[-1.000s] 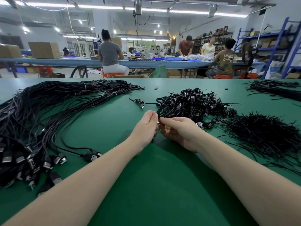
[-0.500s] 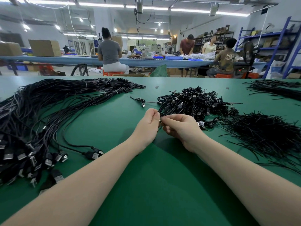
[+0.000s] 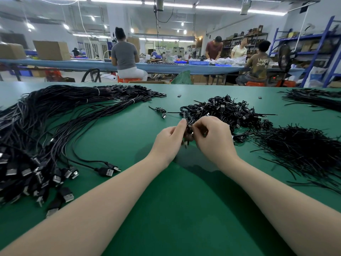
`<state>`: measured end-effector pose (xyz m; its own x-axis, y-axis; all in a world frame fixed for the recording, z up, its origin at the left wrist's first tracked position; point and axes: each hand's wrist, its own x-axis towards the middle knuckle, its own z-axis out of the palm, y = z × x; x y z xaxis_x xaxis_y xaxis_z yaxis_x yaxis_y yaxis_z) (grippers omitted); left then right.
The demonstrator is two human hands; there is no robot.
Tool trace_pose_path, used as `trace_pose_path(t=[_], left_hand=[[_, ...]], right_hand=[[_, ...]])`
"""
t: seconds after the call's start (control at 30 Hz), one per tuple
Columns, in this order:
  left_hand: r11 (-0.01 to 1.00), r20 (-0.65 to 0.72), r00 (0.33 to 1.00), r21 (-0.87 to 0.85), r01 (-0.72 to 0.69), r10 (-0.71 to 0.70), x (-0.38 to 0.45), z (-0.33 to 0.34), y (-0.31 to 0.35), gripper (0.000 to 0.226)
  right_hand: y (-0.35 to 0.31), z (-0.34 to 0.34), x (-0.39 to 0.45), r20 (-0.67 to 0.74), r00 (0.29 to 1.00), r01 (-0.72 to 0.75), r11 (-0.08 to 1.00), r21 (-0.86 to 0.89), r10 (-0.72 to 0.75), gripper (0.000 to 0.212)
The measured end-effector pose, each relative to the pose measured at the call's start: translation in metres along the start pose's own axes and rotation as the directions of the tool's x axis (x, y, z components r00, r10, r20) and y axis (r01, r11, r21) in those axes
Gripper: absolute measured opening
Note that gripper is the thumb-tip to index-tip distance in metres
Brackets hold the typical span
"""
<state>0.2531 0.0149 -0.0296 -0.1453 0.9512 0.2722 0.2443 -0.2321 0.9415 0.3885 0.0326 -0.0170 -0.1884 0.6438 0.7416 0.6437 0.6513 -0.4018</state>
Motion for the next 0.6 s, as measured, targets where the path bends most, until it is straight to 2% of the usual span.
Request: trace_pose_path(t=[0.1, 0.17, 0.23, 0.5, 0.6], left_hand=[[0.979, -0.079, 0.979, -0.068, -0.191, 0.186, -0.0055, -0.0008, 0.0038, 0.039], [0.965, -0.035, 0.968, -0.078, -0.249, 0.247, -0.0089, -0.0017, 0.0082, 0.036], [0.964, -0.010, 0.972, -0.127, -0.235, 0.236, -0.0096, -0.0010, 0.0080, 0.034], [0.961, -0.072, 0.985, -0.219, -0.168, 0.156, -0.0050, -0.0027, 0.0059, 0.036], [0.959, -0.062, 0.994, -0.266, -0.101, 0.088, -0.0049, -0.0049, 0.0057, 0.035]], right_hand=[[0.0001, 0.0009, -0.0020, -0.028, 0.999, 0.021, 1.000, 0.011, -0.020, 0.008], [0.0001, 0.0031, -0.0028, -0.025, 1.000, 0.013, 1.000, 0.017, -0.012, 0.008], [0.0010, 0.0043, -0.0037, -0.023, 0.999, 0.024, 1.000, 0.020, -0.024, 0.008], [-0.0039, 0.0013, -0.0037, 0.056, 0.987, 0.157, 0.985, -0.070, -0.153, 0.012], [-0.0050, 0.0015, -0.0028, 0.082, 0.982, 0.178, 0.979, -0.100, -0.170, 0.011]])
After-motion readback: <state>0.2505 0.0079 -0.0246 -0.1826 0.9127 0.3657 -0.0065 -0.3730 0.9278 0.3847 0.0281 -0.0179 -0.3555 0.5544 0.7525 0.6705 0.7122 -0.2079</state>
